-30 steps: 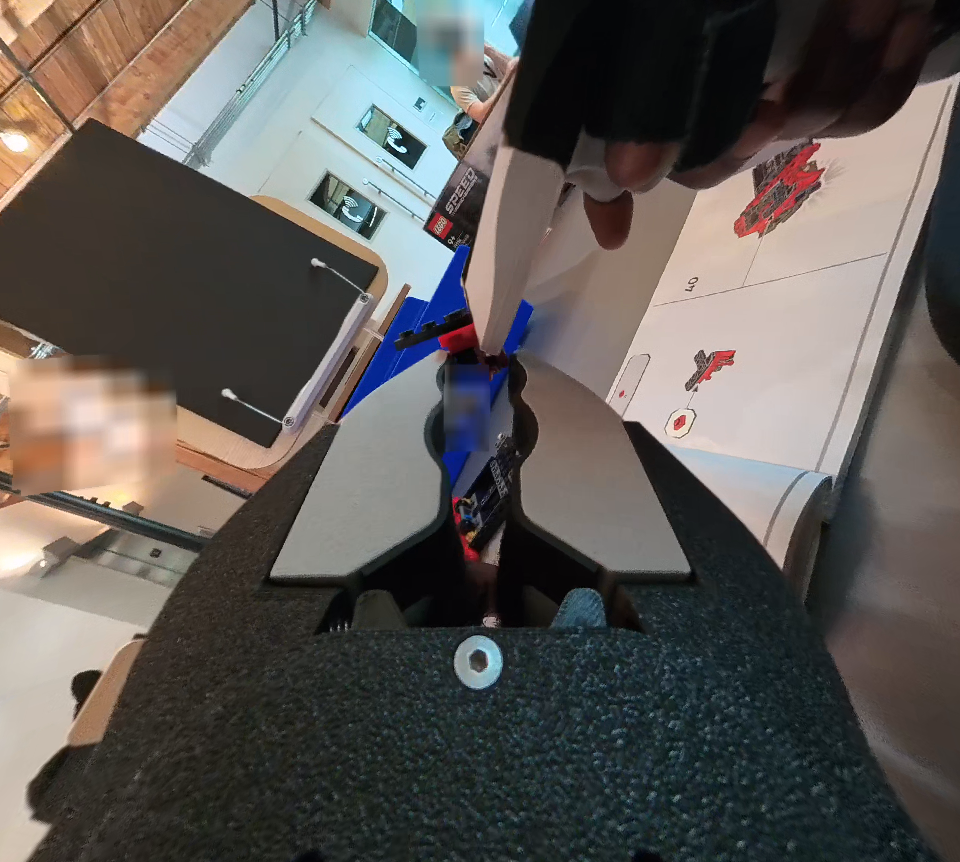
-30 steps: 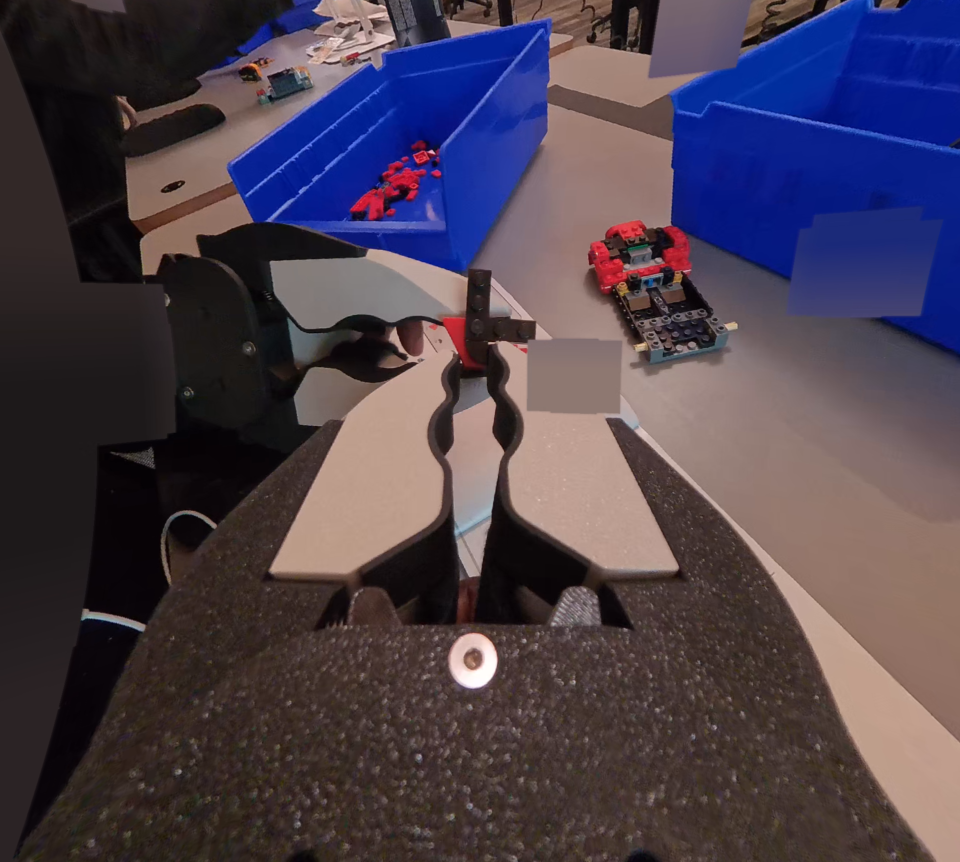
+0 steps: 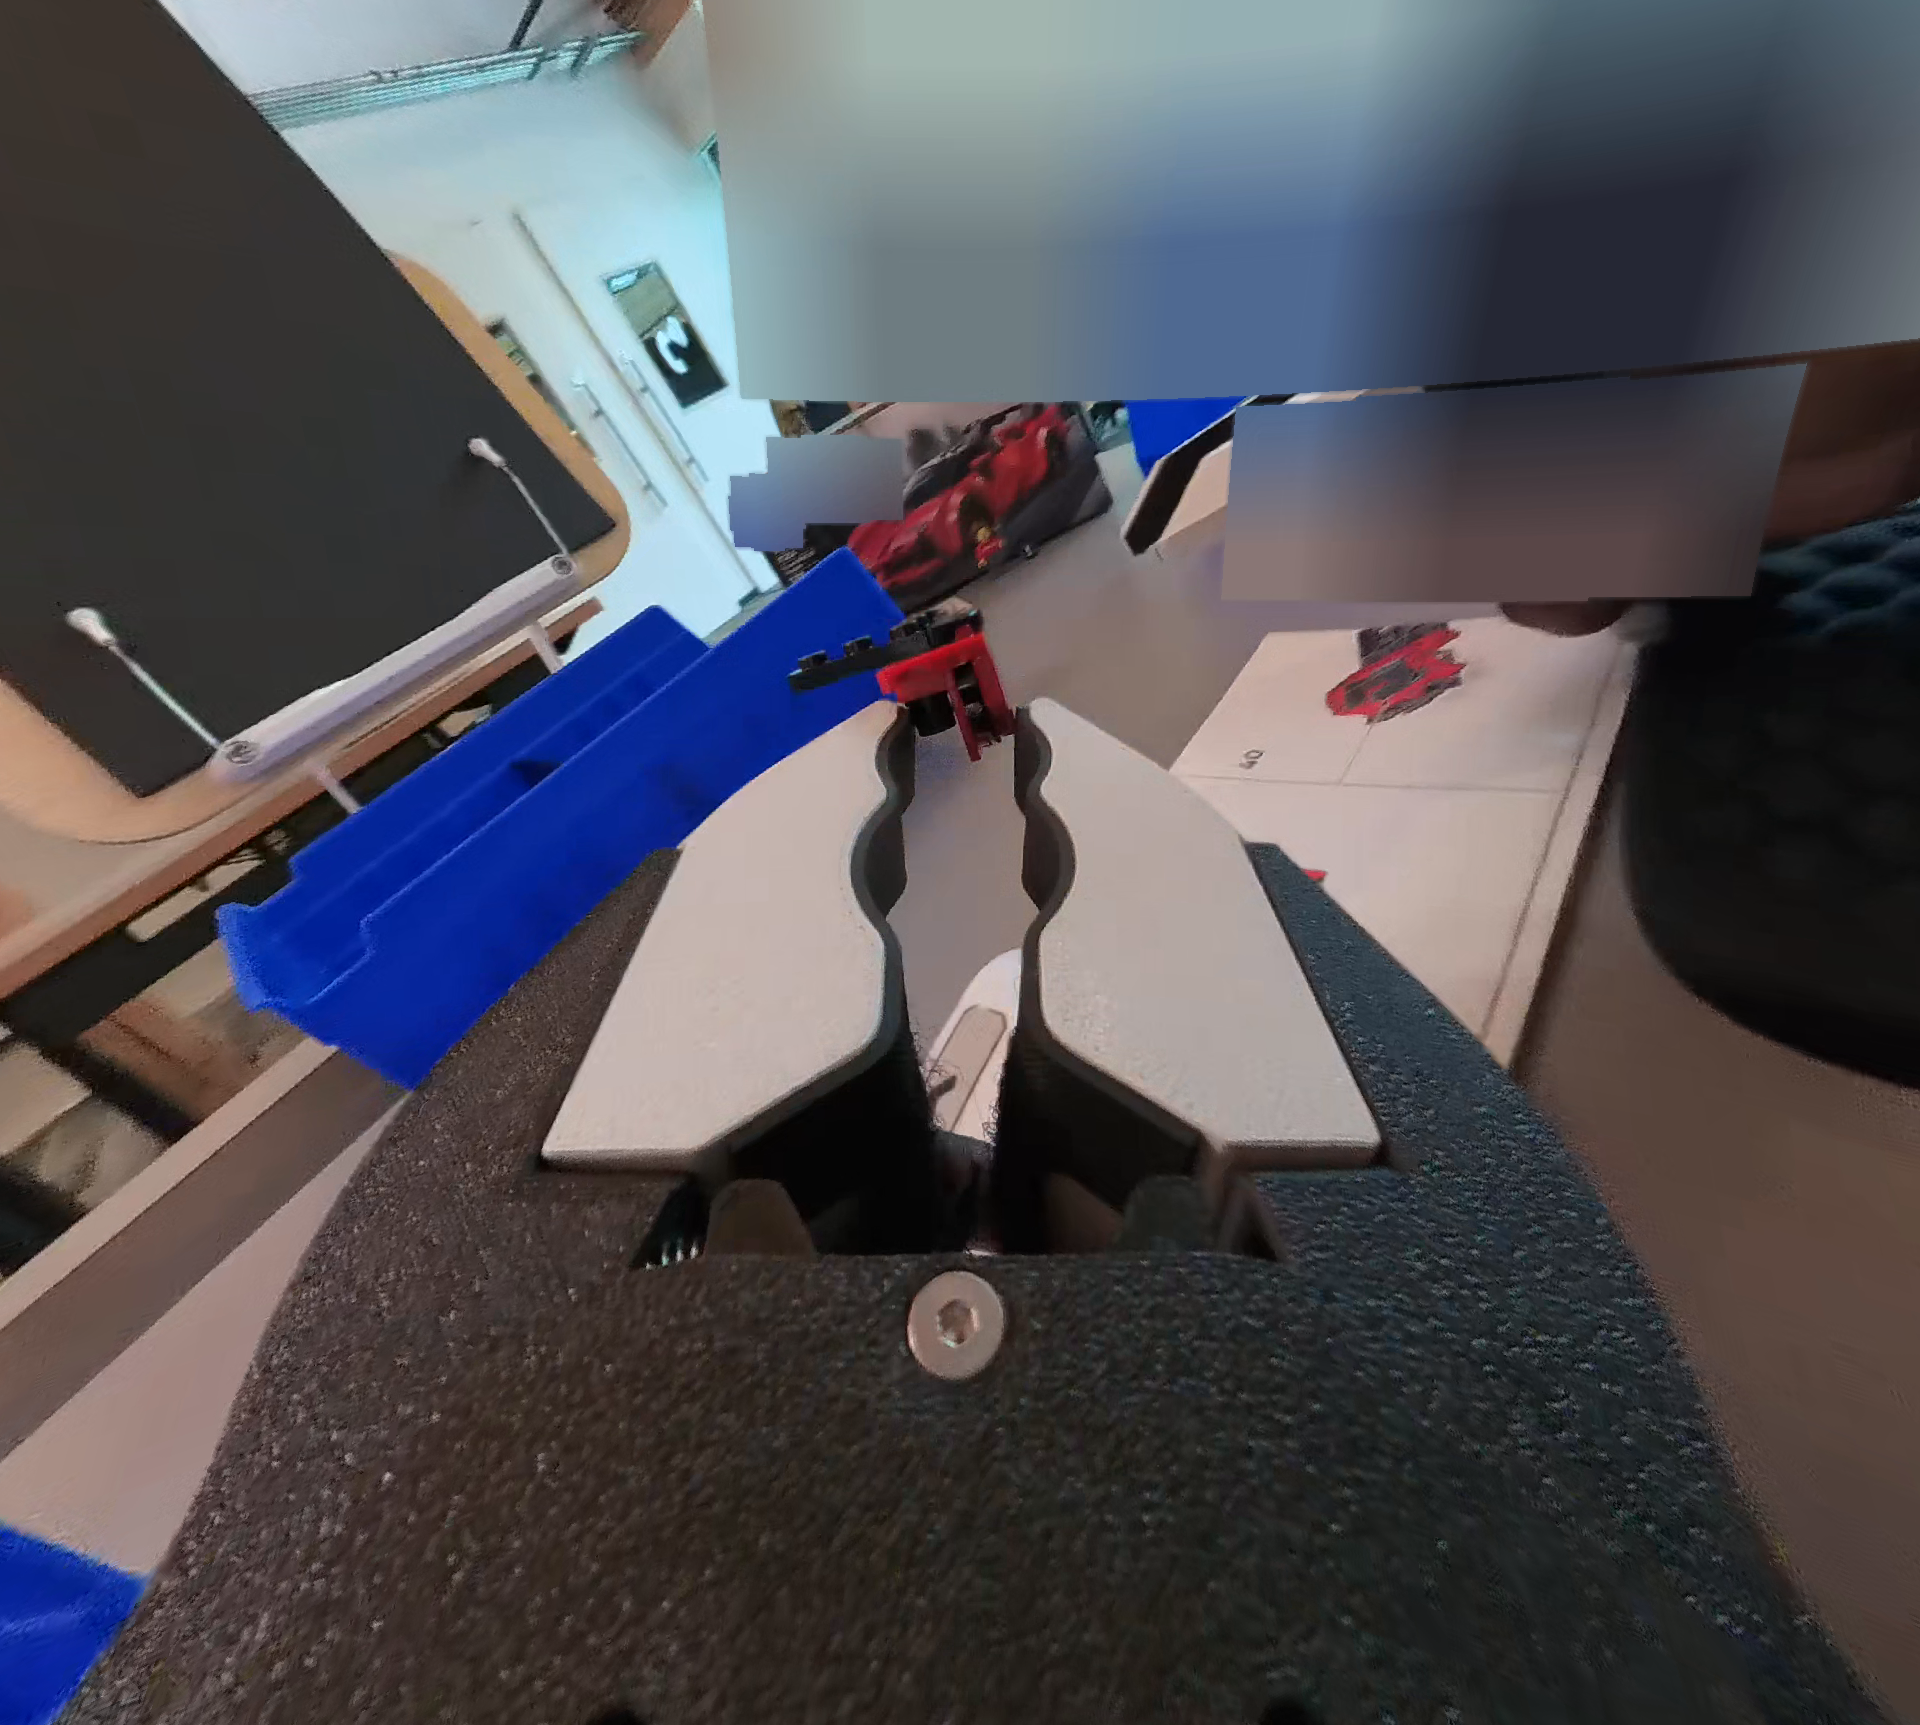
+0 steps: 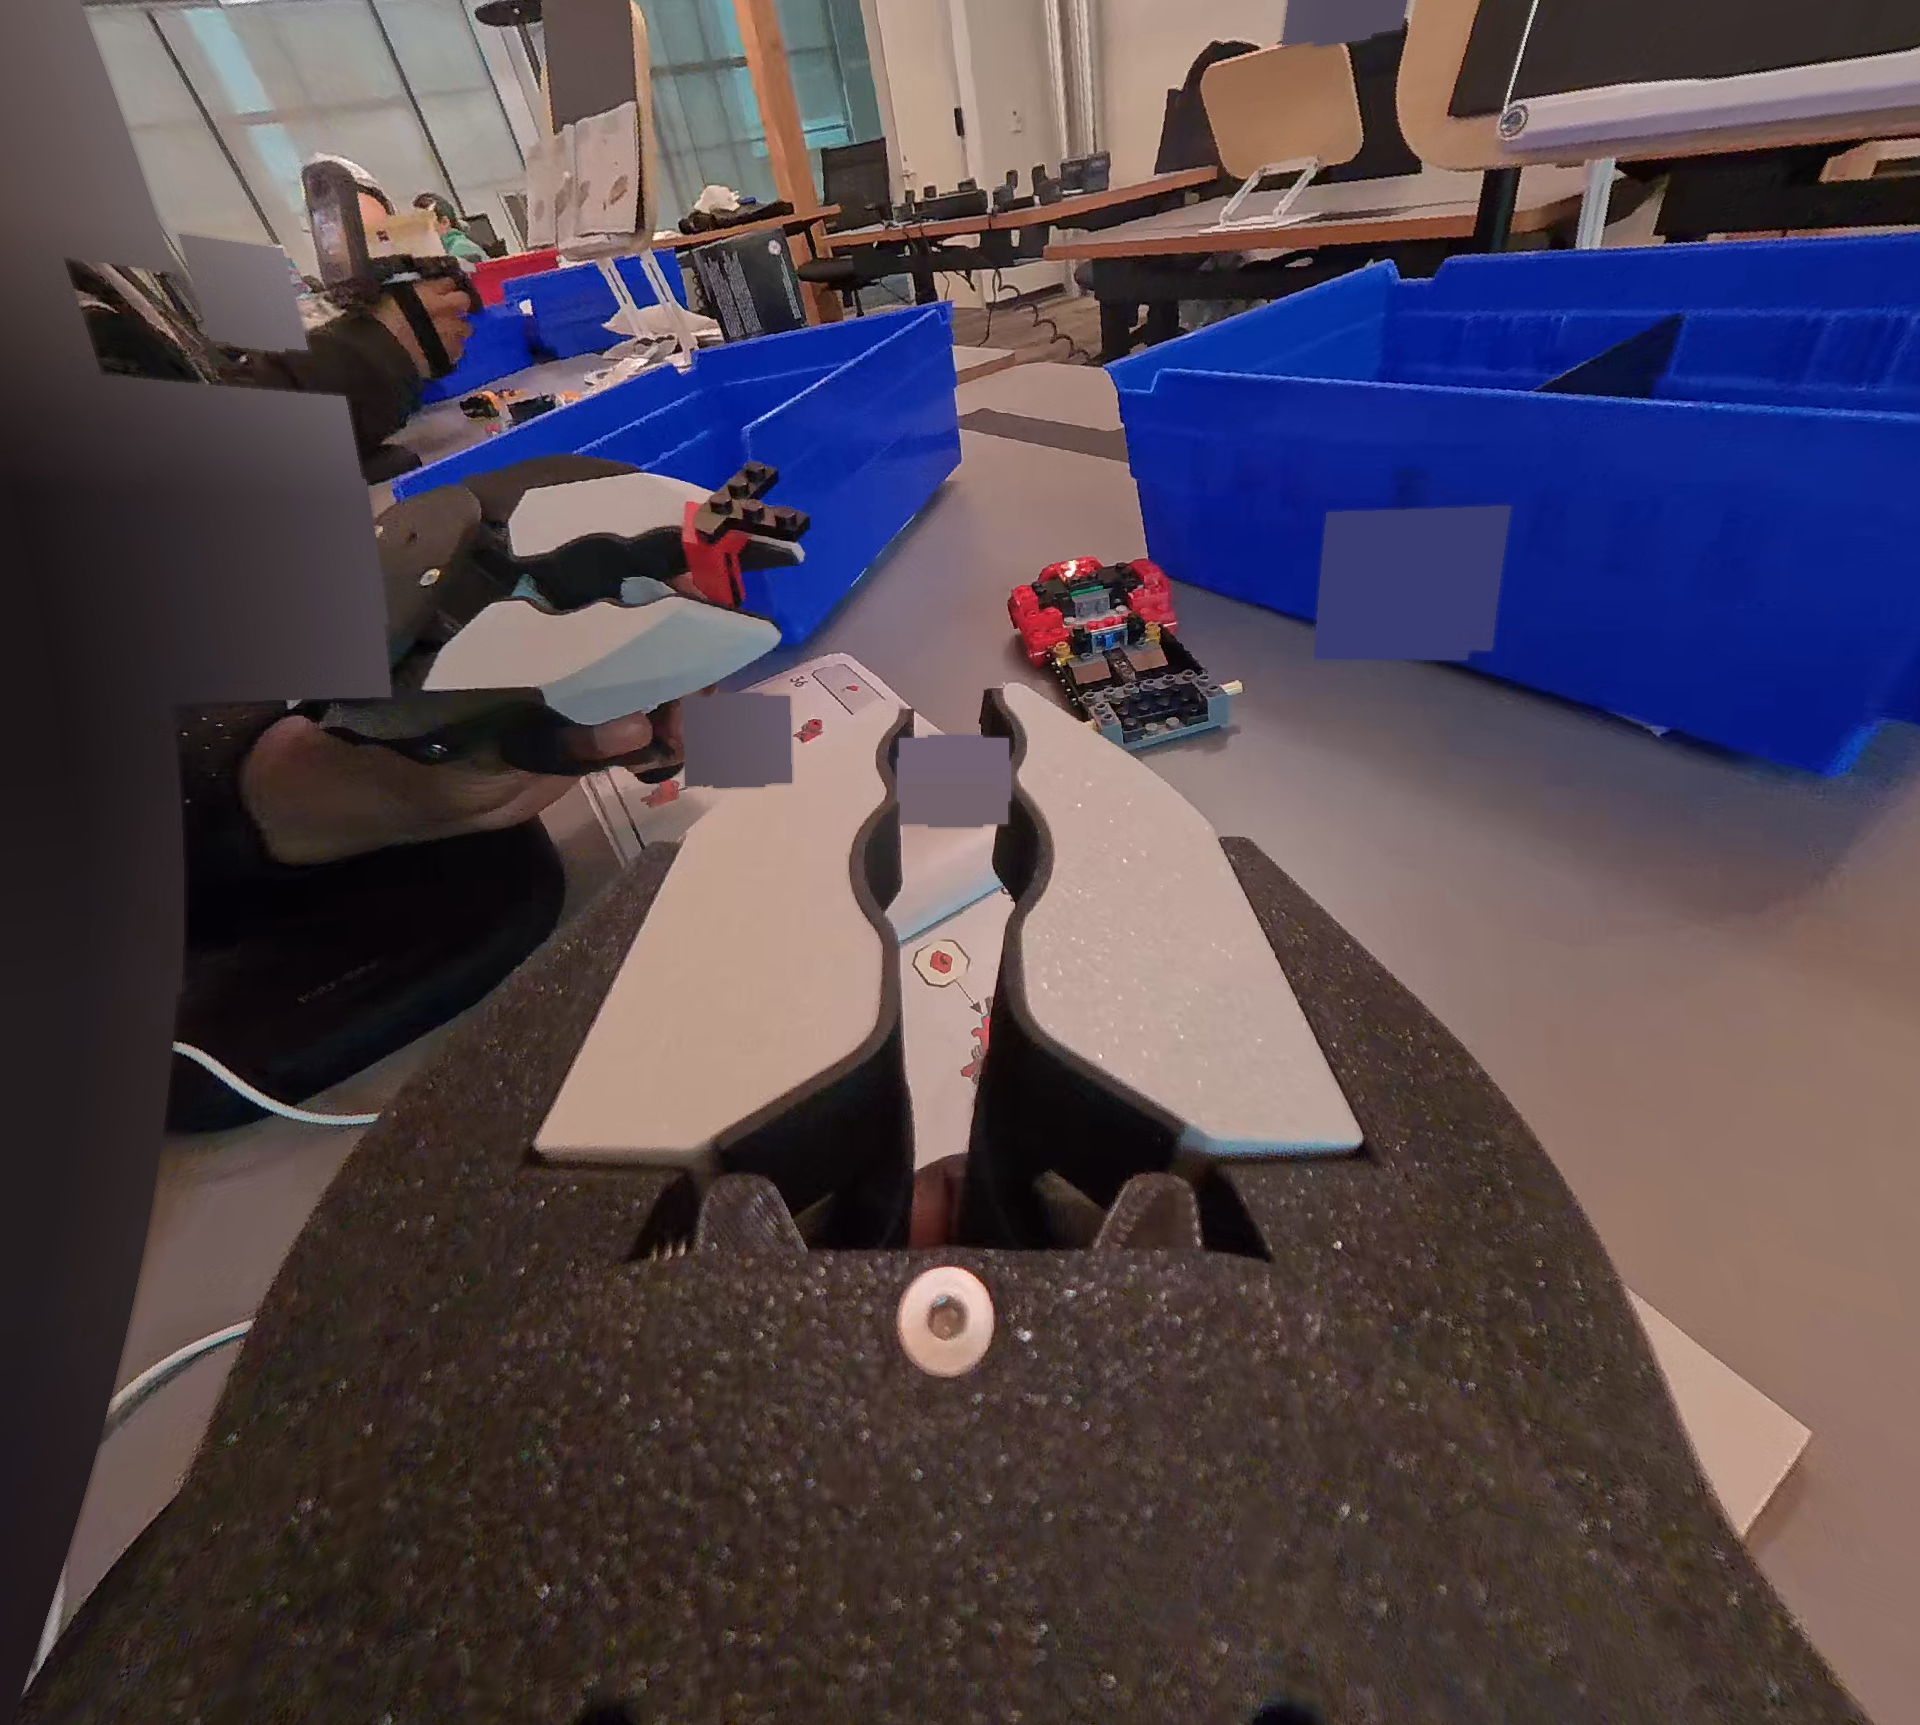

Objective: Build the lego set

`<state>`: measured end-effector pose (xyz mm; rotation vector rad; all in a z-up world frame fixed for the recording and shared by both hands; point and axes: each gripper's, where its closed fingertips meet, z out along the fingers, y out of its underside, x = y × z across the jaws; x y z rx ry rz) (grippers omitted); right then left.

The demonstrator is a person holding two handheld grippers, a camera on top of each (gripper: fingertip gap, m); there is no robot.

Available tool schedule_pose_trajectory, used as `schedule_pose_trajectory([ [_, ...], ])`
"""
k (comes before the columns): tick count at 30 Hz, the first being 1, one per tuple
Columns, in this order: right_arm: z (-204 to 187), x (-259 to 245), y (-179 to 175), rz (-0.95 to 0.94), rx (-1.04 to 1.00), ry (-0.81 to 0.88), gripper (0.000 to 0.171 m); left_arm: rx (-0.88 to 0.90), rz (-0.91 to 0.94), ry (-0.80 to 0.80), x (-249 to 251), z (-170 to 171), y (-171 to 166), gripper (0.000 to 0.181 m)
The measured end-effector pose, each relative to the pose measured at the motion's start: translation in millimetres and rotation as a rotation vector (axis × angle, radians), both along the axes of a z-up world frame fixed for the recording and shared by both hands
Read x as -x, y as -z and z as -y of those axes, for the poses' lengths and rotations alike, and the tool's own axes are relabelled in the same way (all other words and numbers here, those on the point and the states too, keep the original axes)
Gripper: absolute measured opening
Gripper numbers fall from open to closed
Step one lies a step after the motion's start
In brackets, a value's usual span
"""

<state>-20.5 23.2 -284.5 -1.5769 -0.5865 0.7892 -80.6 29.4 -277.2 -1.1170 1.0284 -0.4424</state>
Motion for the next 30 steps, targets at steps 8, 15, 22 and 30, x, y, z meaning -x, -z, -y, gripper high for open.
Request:
schedule_pose_trajectory([
  [8,-0.7,3.3,4.4,0.025,0.02,-0.013,0.013,-0.001,-0.033,-0.011,-2.2,-0.5,4.9,0.017],
  [15,-0.7,2.6,4.0,0.005,0.03,-0.021,0.012,-0.014,-0.055,-0.022,-2.6,-0.3,6.8,0.017],
  [22,-0.5,3.6,5.1,0.005,0.039,-0.031,0.013,-0.058,-0.1,-0.036,-4.4,1.9,8.9,0.017],
  [30,11.2,16.3,1.6,0.046,-0.013,-0.107,0.02,-0.241,-0.305,-0.16,-3.0,-3.7,19.2,0.017],
])
